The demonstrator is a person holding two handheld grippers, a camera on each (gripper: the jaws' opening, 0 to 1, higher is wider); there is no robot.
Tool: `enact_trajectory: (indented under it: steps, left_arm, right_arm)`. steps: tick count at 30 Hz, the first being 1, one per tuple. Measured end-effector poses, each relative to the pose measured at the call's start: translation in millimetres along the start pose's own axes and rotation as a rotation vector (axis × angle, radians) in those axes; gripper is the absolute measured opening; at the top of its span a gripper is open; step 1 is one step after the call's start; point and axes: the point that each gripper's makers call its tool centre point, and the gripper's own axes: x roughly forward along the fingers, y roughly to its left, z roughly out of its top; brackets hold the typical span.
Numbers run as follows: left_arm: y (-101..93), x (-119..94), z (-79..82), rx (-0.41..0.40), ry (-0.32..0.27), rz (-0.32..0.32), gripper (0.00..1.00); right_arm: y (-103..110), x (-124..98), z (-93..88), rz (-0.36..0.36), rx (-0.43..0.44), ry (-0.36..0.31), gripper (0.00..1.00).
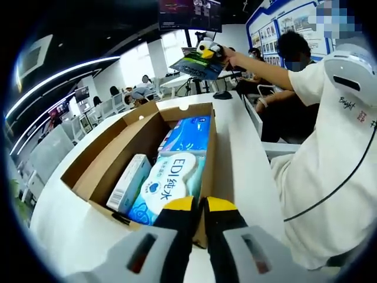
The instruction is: Operate the shoe box by opening the lid, removing the specified soft item, and placing it in the target area until the item is outside and the box remains undamaged.
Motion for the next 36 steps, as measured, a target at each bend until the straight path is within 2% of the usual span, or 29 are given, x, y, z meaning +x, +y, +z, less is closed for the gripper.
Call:
enact_trajectory:
  steps: [4,9,16,23,31,34,35,36]
  left_arm:
    - [-0.1,0,0.2,0.0,0.003,-0.001,0.05]
    - [0.1,0,0.2,-0.002,0.002,0.002,0.05]
    - [-0.4,0,0.2,-0.001,0.005,0.006,0.05]
    - [-0.1,0,0.2,-0.005,0.001,0.003,0.06]
    - [0.2,0,0.0,-0.004,-0.003,0.006,0.06]
    - [0.2,0,0.0,-0.005,-0.003,0.006,0.05]
    - [0.2,-1,-0.2,-0.004,-0.002,0.004,0.05]
    - [0.2,-1,-0.2,-0.004,-0.002,0.004,0.05]
  right_arm:
    - [-2,-4,-0.7,-0.042,-0.023,0.013,0.0]
    - [-22,-6,-3.6,-0.117,-0.017,0.04,0.0]
    - [-30,-1,-9.0,-0.13,-0.022,0.058,0.0]
    - [-45,-1,-14.2,-0.188,-0.023,0.095,0.0]
    - [-63,0,-14.4,-0.226,-0.012,0.126,0.0]
    - [-63,1,-14.7,-0.228,-0.013,0.127,0.0]
    - [-72,5,-20.1,-0.264,-0.015,0.146,0.0]
    - [-73,5,-21.3,-0.269,-0.016,0.15,0.0]
